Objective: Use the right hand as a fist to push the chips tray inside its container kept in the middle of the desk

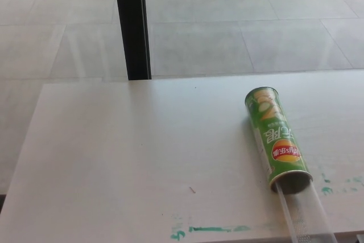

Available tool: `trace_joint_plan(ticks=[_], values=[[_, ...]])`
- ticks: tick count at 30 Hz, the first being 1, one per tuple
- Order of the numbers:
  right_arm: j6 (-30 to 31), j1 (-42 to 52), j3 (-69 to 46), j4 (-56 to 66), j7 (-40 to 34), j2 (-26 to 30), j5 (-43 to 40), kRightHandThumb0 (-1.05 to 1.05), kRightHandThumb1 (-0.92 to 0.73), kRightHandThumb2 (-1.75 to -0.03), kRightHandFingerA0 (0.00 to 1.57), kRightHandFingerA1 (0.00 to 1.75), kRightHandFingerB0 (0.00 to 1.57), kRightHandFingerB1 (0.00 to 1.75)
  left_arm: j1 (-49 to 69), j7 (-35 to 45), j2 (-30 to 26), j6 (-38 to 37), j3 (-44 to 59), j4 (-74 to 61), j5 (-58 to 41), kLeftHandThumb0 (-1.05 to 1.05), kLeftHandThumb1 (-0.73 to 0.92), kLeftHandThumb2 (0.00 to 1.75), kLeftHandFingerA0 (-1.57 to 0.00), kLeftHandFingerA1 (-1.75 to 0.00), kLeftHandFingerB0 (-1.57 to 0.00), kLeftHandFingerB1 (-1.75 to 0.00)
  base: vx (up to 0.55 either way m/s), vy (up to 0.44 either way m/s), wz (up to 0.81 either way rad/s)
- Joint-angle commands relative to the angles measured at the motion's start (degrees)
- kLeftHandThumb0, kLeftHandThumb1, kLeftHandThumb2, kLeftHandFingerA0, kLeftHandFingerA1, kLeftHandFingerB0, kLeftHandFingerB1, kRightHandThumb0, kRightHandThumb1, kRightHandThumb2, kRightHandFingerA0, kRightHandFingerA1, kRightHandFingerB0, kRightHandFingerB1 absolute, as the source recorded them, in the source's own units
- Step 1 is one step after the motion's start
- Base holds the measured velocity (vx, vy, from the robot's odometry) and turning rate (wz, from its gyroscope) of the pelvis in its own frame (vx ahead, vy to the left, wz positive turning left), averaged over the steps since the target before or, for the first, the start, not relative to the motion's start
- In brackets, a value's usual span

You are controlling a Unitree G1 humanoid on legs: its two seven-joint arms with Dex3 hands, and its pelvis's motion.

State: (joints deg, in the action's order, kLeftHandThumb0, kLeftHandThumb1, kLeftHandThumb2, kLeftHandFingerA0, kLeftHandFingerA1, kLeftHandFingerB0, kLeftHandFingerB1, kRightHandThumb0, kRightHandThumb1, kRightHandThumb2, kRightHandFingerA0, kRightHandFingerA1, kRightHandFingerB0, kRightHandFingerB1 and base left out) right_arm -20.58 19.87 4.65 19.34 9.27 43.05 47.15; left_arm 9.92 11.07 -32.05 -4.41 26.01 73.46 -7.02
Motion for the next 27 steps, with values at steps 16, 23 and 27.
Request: trace_joint_plan(ticks=[16,23,27], values=[[5.7,-4.0,3.6,-5.6,-21.2,-6.7,19.4,-0.63,-0.77,-0.66,0.99,1.43,0.64,0.53,0.6,1.8,-3.9,-0.7,1.4,0.1,-1.6,-0.82,0.92,0.69,-0.51,-0.56,-0.34,-0.46,0.0,0.0,0.0],[6.2,-4.0,2.8,-4.5,-23.3,-8.6,19.3,-0.58,-0.65,-1.06,1.17,1.31,0.55,0.67,0.7,1.5,-3.8,-0.5,1.2,0.8,-1.2,-0.83,0.92,0.69,-0.52,-0.57,-0.34,-0.45,0.0,0.0,0.0],[6.8,-4.6,3.1,-4.8,-23.8,-9.0,20.5,-0.61,-0.81,-0.68,0.97,1.48,0.58,0.53,0.4,1.9,-3.9,-0.2,0.9,1.0,-1.1,-0.82,0.92,0.7,-0.5,-0.54,-0.33,-0.43,0.0,0.0,0.0]])
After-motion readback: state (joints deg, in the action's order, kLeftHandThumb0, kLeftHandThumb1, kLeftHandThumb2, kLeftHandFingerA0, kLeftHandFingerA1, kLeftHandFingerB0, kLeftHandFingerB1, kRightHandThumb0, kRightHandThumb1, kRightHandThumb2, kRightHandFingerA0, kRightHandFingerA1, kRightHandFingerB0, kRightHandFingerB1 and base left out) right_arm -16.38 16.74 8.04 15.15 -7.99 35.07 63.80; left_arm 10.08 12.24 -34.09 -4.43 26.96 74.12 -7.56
